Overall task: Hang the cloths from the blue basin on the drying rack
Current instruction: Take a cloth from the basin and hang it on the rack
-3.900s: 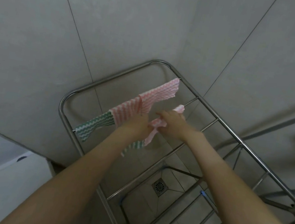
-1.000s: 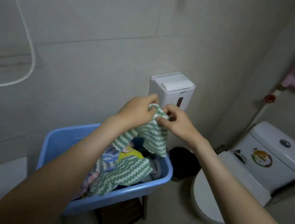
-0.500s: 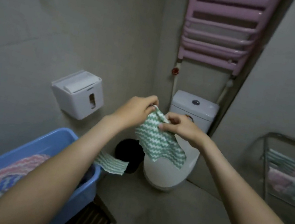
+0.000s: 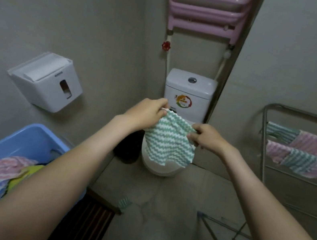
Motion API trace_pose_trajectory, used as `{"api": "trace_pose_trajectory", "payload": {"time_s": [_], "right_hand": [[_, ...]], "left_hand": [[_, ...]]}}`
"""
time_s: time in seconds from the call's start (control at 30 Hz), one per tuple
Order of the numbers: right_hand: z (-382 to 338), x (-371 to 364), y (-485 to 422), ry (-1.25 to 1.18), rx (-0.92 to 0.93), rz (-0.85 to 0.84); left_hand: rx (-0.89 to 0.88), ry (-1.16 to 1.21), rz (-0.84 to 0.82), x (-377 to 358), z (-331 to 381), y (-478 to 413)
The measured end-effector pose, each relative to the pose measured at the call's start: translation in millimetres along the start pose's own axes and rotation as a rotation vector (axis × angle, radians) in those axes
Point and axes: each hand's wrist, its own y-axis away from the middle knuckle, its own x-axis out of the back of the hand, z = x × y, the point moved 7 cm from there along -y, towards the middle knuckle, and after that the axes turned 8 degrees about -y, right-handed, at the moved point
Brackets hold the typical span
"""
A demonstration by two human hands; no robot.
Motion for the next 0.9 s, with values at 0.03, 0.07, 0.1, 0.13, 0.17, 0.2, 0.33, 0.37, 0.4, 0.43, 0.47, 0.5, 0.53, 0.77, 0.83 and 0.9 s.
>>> {"api": "trace_pose_trajectory", "payload": {"time_s": [0.03,0.07,0.1,0.13,0.17,0.2,0.33,0.37,0.4,0.43,0.47,0.5,0.53,0.77,0.83,0.9], "right_hand": [[9.8,9.2,2.8,0.017,-0.018,0.043],[19.9,19.9,6.5,0.047,-0.038,0.084],[31.4,35.5,12.6,0.087,-0.053,0.135],[42.1,51.2,18.7,0.135,-0.065,0.188],[52.0,66.4,24.9,0.176,-0.078,0.237],[63.2,81.9,31.6,0.185,-0.094,0.296],[115.1,158.0,65.0,0.029,-0.136,0.544],[121.8,174.6,72.0,-0.025,-0.128,0.608],[130.0,194.9,83.9,-0.092,-0.121,0.691],[136.8,212.2,96.2,-0.171,-0.106,0.771],[142.9,225.9,107.6,-0.274,-0.092,0.837],[150.9,240.2,120.4,-0.396,-0.074,0.906],[157.4,253.4,132.2,-0.501,-0.053,0.970],[206.2,329.7,192.9,-0.613,-0.080,1.306],[227.5,346.7,211.6,-0.580,-0.145,1.400],[247.0,357.0,225.0,-0.545,-0.218,1.448]], "left_hand": [[-0.009,0.005,-0.010,-4.3,9.6,-4.2],[-0.025,0.006,-0.019,-9.0,20.2,-9.7],[-0.048,0.004,-0.033,-14.5,35.8,-18.1],[-0.071,-0.005,-0.044,-20.1,50.1,-26.7],[-0.088,-0.019,-0.051,-24.0,64.4,-34.3],[-0.109,-0.036,-0.054,-27.9,78.6,-42.2],[-0.211,-0.057,-0.065,-42.9,156.2,-78.5],[-0.228,-0.051,-0.061,-44.7,170.9,-85.6],[-0.258,-0.047,-0.052,-47.9,190.8,-94.5],[-0.287,-0.049,-0.040,-49.6,209.0,-100.9],[-0.312,-0.047,-0.035,-51.2,224.4,-106.7],[-0.345,-0.030,-0.039,-53.5,243.2,-113.5],[-0.368,-0.001,-0.045,-55.2,260.2,-120.8],[-0.523,0.141,-0.142,-83.2,364.7,-170.2],[-0.575,0.177,-0.214,-104.1,393.3,-184.4],[-0.618,0.160,-0.265,-120.4,416.1,-191.4]]}}
